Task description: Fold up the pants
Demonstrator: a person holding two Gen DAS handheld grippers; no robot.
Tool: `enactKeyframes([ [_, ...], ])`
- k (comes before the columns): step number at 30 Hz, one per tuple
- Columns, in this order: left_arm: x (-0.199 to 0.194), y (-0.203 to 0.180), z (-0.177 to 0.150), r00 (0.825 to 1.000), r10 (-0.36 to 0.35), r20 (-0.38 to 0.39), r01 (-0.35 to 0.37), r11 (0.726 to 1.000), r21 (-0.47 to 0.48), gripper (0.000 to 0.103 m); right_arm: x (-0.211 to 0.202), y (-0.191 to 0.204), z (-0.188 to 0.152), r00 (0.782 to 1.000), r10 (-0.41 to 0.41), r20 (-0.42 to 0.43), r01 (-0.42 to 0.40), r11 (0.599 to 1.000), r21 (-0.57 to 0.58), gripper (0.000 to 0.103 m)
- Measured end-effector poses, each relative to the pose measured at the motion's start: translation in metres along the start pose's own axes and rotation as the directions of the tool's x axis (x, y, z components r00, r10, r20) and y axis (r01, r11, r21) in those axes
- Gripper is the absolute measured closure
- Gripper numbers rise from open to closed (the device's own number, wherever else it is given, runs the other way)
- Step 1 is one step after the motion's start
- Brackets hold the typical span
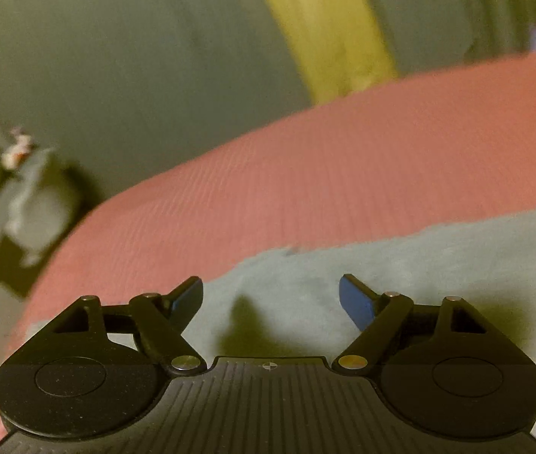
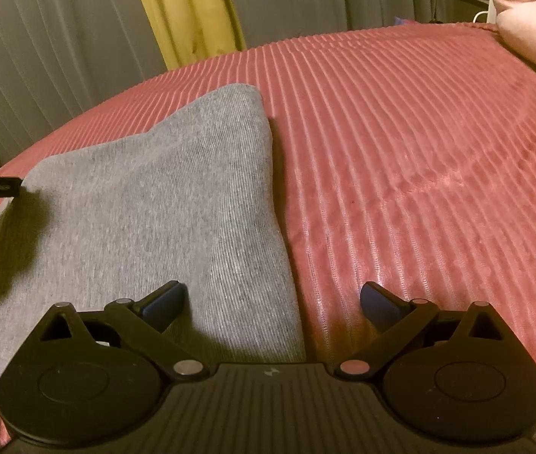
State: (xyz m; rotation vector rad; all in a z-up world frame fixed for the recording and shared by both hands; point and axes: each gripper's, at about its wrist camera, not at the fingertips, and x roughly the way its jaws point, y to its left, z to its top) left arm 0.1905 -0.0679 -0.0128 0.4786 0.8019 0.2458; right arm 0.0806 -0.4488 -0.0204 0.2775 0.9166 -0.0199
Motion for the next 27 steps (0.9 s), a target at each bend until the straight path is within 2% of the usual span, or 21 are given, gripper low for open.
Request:
enactKeyframes([
  [1,0.004,0.002,0.0,1.0,0.011,-0.028,-0.011,1.0,-0.005,0.017,0.0,0.0,0.0,1.0,-0.001,0.0,0.001,1.0,0.001,0.004],
  [6,-0.018,0.036,-0.007,0.991,-0.131,-0.007,0.129,0.984,-0.127,0.016,0.0,0.001,0.0,1.0,-0.002,-0.002,0.002,1.0,0.0,0.004],
  [8,-0.034,0.052,-0.019,0.976,-0.216,0.024,0.217,0.965,-0.15,0.013,0.001,0.001,0.001,1.0,0.0,-0.004,0.0,1.0,0.001,0.004],
  [10,-0.05,0.062,-0.036,0.955,-0.297,0.031,0.298,0.945,-0.131,0.009,0.001,0.0,0.002,1.0,0.006,-0.003,-0.006,1.0,0.001,0.004],
  [14,-0.082,0.056,-0.076,0.924,-0.383,0.004,0.383,0.922,-0.056,0.008,0.002,-0.003,0.002,1.0,0.017,0.008,-0.017,1.0,0.001,0.004],
  [17,-0.08,0.046,-0.094,0.919,-0.394,-0.038,0.392,0.919,-0.048,0.008,0.003,-0.005,0.002,1.0,0.021,0.015,-0.021,1.0,0.01,0.004],
  [20,-0.066,0.031,-0.102,0.936,-0.337,-0.099,0.335,0.942,-0.036,0.004,0.002,-0.003,0.002,1.0,0.013,0.017,-0.013,1.0,-0.005,0.004],
  [24,-0.07,0.033,-0.102,0.952,-0.3,-0.065,0.298,0.954,-0.037,0.004,0.0,-0.001,0.003,1.0,0.005,0.016,-0.004,1.0,-0.004,0.004],
  [27,-0.083,0.045,-0.105,0.971,-0.241,-0.007,0.239,0.965,-0.105,0.005,-0.009,0.001,0.003,0.999,-0.003,0.035,0.003,1.0,0.007,0.004],
])
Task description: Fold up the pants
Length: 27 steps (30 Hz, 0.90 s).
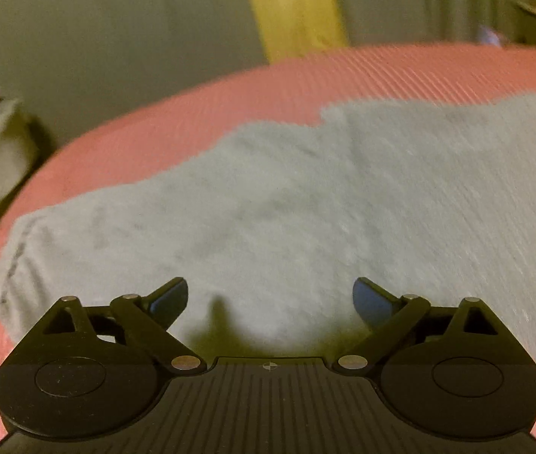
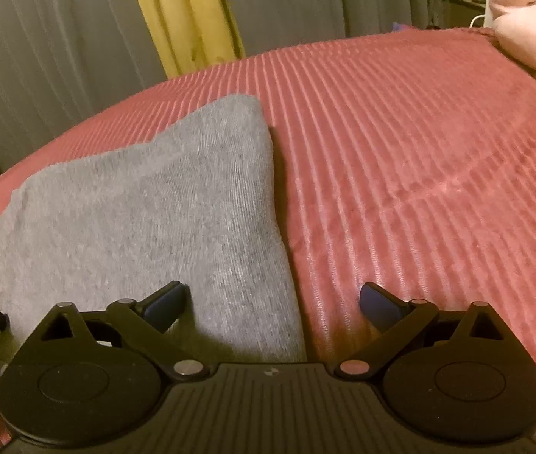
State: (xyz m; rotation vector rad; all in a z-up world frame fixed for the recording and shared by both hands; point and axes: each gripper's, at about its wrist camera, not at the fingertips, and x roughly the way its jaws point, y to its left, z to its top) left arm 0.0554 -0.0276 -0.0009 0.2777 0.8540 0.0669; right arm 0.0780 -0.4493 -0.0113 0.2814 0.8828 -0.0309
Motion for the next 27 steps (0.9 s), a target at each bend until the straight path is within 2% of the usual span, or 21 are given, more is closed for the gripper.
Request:
enactKeyframes([
  [2,-0.003,0.022,0.004,1.0,0.011,0.008,-0.01,0.991,-0.131,0.005,-0.008,-0.001,0.0,0.999,0.01,0.046,-0.01,1.0,0.0,0.004],
  [4,-0.008,0.045,0.007,0.999,0.037,0.03,-0.028,0.962,-0.271,0.006,-0.015,-0.004,0.001,0.996,0.038,0.082,-0.039,0.999,0.013,0.004],
  [5,-0.012,0.058,0.008,0.996,0.072,0.044,-0.053,0.941,-0.335,0.006,-0.015,-0.004,0.002,0.996,0.03,0.086,-0.032,0.999,0.018,0.004],
  [8,-0.023,0.09,0.014,0.985,0.163,0.064,-0.12,0.895,-0.429,0.006,-0.001,-0.007,0.002,0.998,-0.062,0.014,0.062,0.998,0.03,0.004],
  [9,-0.027,0.103,0.014,0.981,0.18,0.067,-0.13,0.877,-0.463,0.006,0.004,-0.008,0.002,0.998,-0.064,-0.01,0.065,0.997,0.042,0.004],
  [13,-0.038,0.161,0.005,0.983,0.164,0.08,-0.09,0.82,-0.565,0.006,0.006,-0.009,0.003,0.998,-0.056,-0.008,0.057,0.997,0.057,0.004],
  [16,-0.028,0.203,-0.007,0.985,0.17,0.032,-0.119,0.801,-0.587,0.005,0.007,-0.01,0.003,0.998,-0.058,-0.007,0.059,0.997,0.057,0.004],
  [17,-0.025,0.219,-0.014,0.987,0.159,0.015,-0.116,0.782,-0.613,0.005,0.007,-0.01,0.003,0.998,-0.058,-0.008,0.059,0.997,0.059,0.004],
  [18,-0.02,0.234,-0.02,0.99,0.14,0.005,-0.104,0.754,-0.649,0.005,0.007,-0.01,0.003,0.998,-0.059,-0.007,0.059,0.997,0.059,0.004],
  [19,-0.016,0.249,-0.029,0.993,0.114,-0.001,-0.082,0.711,-0.699,0.005,0.007,-0.009,0.003,0.998,-0.059,-0.006,0.059,0.997,0.059,0.004],
  [21,-0.003,0.28,-0.051,0.999,0.05,-0.016,-0.042,0.598,-0.801,0.005,0.009,-0.008,0.004,0.998,-0.06,-0.004,0.06,0.997,0.054,0.004],
  [23,0.01,0.301,-0.068,0.999,-0.008,-0.031,-0.023,0.51,-0.86,0.005,0.01,-0.008,0.003,0.998,-0.061,-0.002,0.061,0.997,0.053,0.004],
  [26,0.024,0.318,-0.093,0.999,-0.046,0.002,0.021,0.417,-0.909,0.006,0.01,-0.006,0.002,0.998,-0.068,-0.001,0.068,0.996,0.05,0.004],
  [27,0.028,0.321,-0.097,0.998,-0.063,0.016,0.04,0.398,-0.916,0.007,0.011,-0.006,0.002,0.997,-0.071,-0.001,0.071,0.996,0.048,0.004],
])
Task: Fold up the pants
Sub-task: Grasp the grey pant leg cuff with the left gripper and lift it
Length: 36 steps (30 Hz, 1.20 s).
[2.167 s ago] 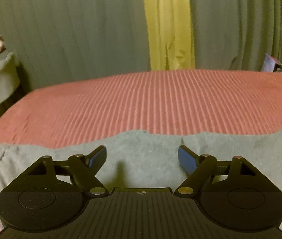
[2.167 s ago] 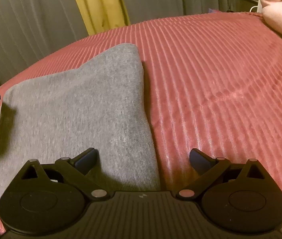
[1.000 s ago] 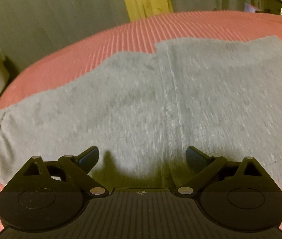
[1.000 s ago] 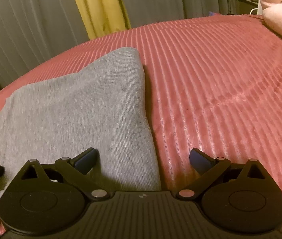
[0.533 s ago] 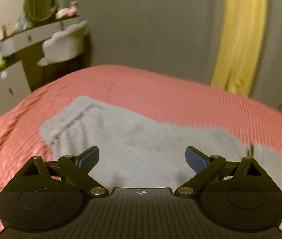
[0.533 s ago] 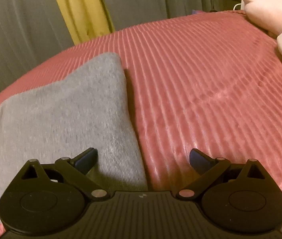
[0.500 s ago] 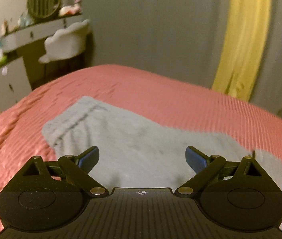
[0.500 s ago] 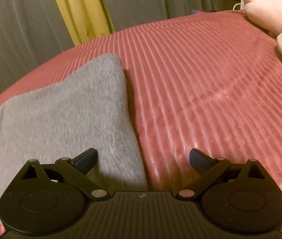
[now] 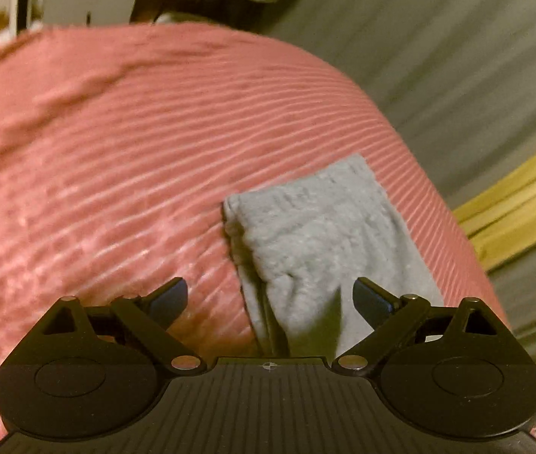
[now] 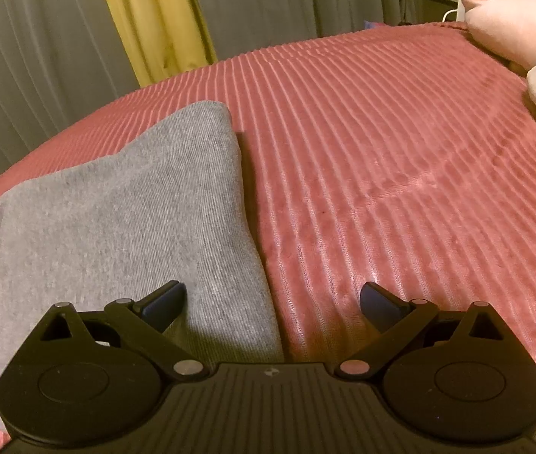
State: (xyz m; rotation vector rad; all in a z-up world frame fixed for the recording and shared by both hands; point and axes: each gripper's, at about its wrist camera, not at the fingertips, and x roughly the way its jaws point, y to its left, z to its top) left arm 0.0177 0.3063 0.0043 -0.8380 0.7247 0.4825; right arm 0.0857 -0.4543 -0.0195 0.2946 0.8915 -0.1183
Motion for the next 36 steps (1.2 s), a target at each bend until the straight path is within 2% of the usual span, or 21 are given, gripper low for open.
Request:
enactKeyframes([
  [2,0.009,0.006,0.002,0.999,-0.016,-0.03,0.016,1.0,-0.01,0.012,0.001,0.001,0.0,1.0,-0.002,0.001,0.002,1.0,-0.001,0.004],
  [3,0.015,0.007,0.003,0.999,-0.024,-0.042,0.023,1.0,-0.009,0.019,0.001,0.001,0.0,1.0,0.001,0.003,-0.001,1.0,0.005,0.004],
  [5,0.019,0.01,0.006,0.997,-0.059,-0.058,0.059,0.998,-0.004,0.022,0.002,0.002,-0.001,1.0,-0.001,0.003,0.001,1.0,0.004,0.004],
  [7,0.026,0.006,0.007,0.994,-0.085,-0.064,0.085,0.996,-0.002,0.03,0.003,0.003,-0.001,1.0,-0.003,0.005,0.003,1.0,0.003,0.004],
  [9,0.034,0.008,0.01,0.99,-0.117,-0.075,0.117,0.993,0.0,0.029,0.004,0.004,-0.001,1.0,-0.004,0.006,0.004,1.0,0.002,0.004],
  [11,0.041,0.01,0.011,0.989,-0.112,-0.092,0.113,0.994,0.002,0.029,0.006,0.005,-0.001,1.0,-0.007,0.009,0.007,1.0,0.001,0.004],
  [15,0.045,0.014,0.013,0.985,-0.146,-0.092,0.147,0.989,0.003,0.028,0.009,0.008,-0.001,1.0,-0.012,0.016,0.012,1.0,-0.003,0.004],
  [17,0.043,0.018,0.012,0.982,-0.171,-0.083,0.171,0.985,-0.008,0.031,0.01,0.009,-0.001,1.0,-0.014,0.019,0.014,1.0,-0.007,0.004],
  [20,0.038,0.022,0.006,0.982,-0.181,-0.057,0.182,0.983,0.01,0.043,0.012,0.009,0.0,1.0,-0.016,0.021,0.016,1.0,-0.006,0.004],
  [22,0.032,0.022,0.003,0.979,-0.201,-0.042,0.202,0.979,0.028,0.058,0.013,0.011,0.0,1.0,-0.019,0.023,0.02,1.0,-0.007,0.004],
  [25,0.025,0.021,0.002,0.961,-0.277,-0.012,0.277,0.96,0.038,0.062,0.014,0.013,0.0,0.999,-0.023,0.025,0.023,1.0,-0.007,0.004],
  [26,0.025,0.022,0.003,0.953,-0.303,-0.002,0.303,0.952,0.035,0.062,0.015,0.013,0.0,0.999,-0.022,0.025,0.023,1.0,-0.007,0.004],
  [28,0.03,0.024,0.004,0.948,-0.317,-0.005,0.317,0.948,0.008,0.059,0.014,0.012,0.0,0.999,-0.022,0.025,0.022,1.0,-0.008,0.004],
  [31,0.043,0.024,0.007,0.964,-0.261,-0.048,0.26,0.965,-0.03,0.05,0.015,0.013,0.001,0.999,-0.023,0.026,0.023,1.0,-0.008,0.004],
  [33,0.048,0.023,0.007,0.965,-0.254,-0.059,0.252,0.967,-0.041,0.045,0.015,0.013,0.001,0.999,-0.022,0.026,0.022,1.0,-0.008,0.004],
  [36,0.056,0.017,0.012,0.966,-0.25,-0.073,0.243,0.966,-0.085,0.029,0.015,0.013,0.0,0.999,-0.022,0.026,0.022,1.0,-0.008,0.004],
])
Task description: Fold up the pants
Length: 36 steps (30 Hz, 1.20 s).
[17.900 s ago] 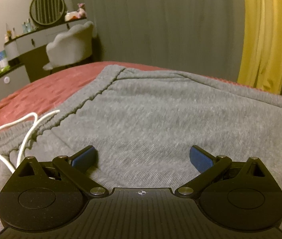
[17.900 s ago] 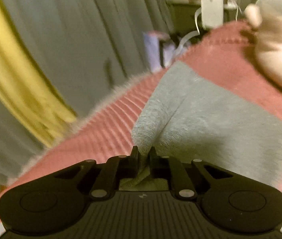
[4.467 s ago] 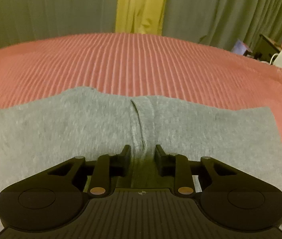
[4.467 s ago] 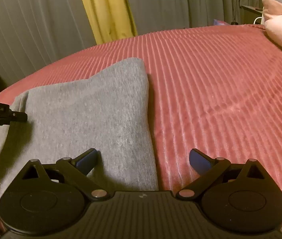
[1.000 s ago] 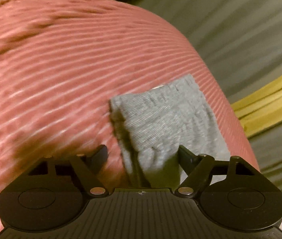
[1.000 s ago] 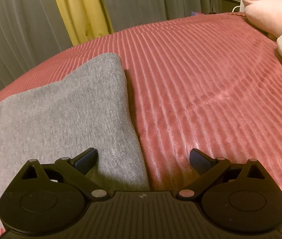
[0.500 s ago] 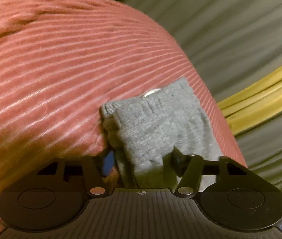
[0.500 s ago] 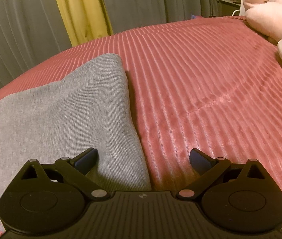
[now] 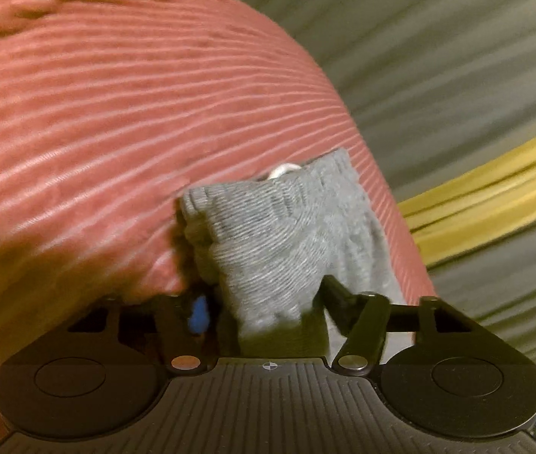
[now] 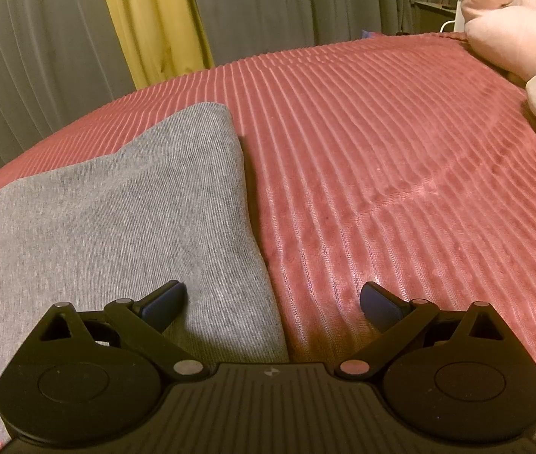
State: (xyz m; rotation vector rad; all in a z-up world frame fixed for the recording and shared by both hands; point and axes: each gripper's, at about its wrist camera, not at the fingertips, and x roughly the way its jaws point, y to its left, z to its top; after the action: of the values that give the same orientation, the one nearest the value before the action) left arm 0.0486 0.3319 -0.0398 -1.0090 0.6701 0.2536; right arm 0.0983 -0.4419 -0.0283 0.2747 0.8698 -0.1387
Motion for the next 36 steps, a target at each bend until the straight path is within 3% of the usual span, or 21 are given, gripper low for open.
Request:
enactKeyframes([
  [2,0.003,-0.004,0.004,1.0,0.02,-0.002,-0.02,0.999,-0.04,0.03,0.0,0.0,0.0,1.0,-0.001,0.0,0.001,1.0,-0.001,0.004],
  [4,0.004,-0.01,0.005,0.999,0.051,-0.004,-0.051,0.998,-0.043,0.048,0.001,0.001,0.001,1.0,-0.001,0.0,0.001,1.0,0.0,0.004],
  [7,-0.004,-0.019,0.001,0.999,0.039,0.038,-0.04,0.999,0.032,0.061,0.002,0.001,0.002,1.0,-0.001,0.0,0.001,1.0,0.001,0.004],
  [14,-0.03,-0.047,-0.001,0.997,0.009,0.075,-0.019,0.99,0.138,0.064,0.004,-0.002,0.006,1.0,0.003,-0.003,-0.003,1.0,0.007,0.004],
  [18,-0.052,-0.09,-0.011,0.99,-0.056,0.126,0.016,0.956,0.293,0.066,0.002,-0.004,0.007,1.0,0.007,-0.007,-0.007,1.0,0.016,0.004],
  [21,-0.079,-0.141,-0.035,0.977,-0.134,0.168,0.039,0.88,0.473,0.066,0.002,-0.007,0.009,1.0,0.013,-0.014,-0.013,1.0,0.025,0.004],
  [24,-0.105,-0.194,-0.076,0.955,-0.252,0.157,0.1,0.771,0.629,0.066,0.002,-0.011,0.012,1.0,0.025,-0.017,-0.025,0.999,0.042,0.004],
  [27,-0.117,-0.238,-0.124,0.931,-0.359,0.071,0.199,0.66,0.725,0.066,0.001,-0.016,0.014,0.999,0.038,-0.011,-0.037,0.997,0.065,0.004],
  [30,-0.11,-0.268,-0.18,0.917,-0.396,-0.048,0.283,0.561,0.778,0.065,-0.004,-0.022,0.018,0.999,0.046,0.008,-0.047,0.995,0.089,0.004],
  [32,-0.098,-0.279,-0.228,0.918,-0.369,-0.143,0.319,0.477,0.819,0.043,-0.01,-0.027,0.02,0.998,0.042,0.042,-0.046,0.993,0.109,0.004],
  [33,-0.091,-0.28,-0.252,0.916,-0.35,-0.194,0.346,0.449,0.824,0.018,-0.013,-0.03,0.021,0.997,0.042,0.057,-0.049,0.992,0.12,0.004],
  [34,-0.083,-0.277,-0.273,0.912,-0.326,-0.248,0.375,0.425,0.824,0.01,-0.016,-0.034,0.022,0.997,0.04,0.073,-0.05,0.99,0.133,0.004],
  [36,-0.067,-0.269,-0.306,0.904,-0.246,-0.35,0.422,0.382,0.822,0.008,-0.021,-0.042,0.024,0.995,0.035,0.091,-0.049,0.986,0.158,0.004],
])
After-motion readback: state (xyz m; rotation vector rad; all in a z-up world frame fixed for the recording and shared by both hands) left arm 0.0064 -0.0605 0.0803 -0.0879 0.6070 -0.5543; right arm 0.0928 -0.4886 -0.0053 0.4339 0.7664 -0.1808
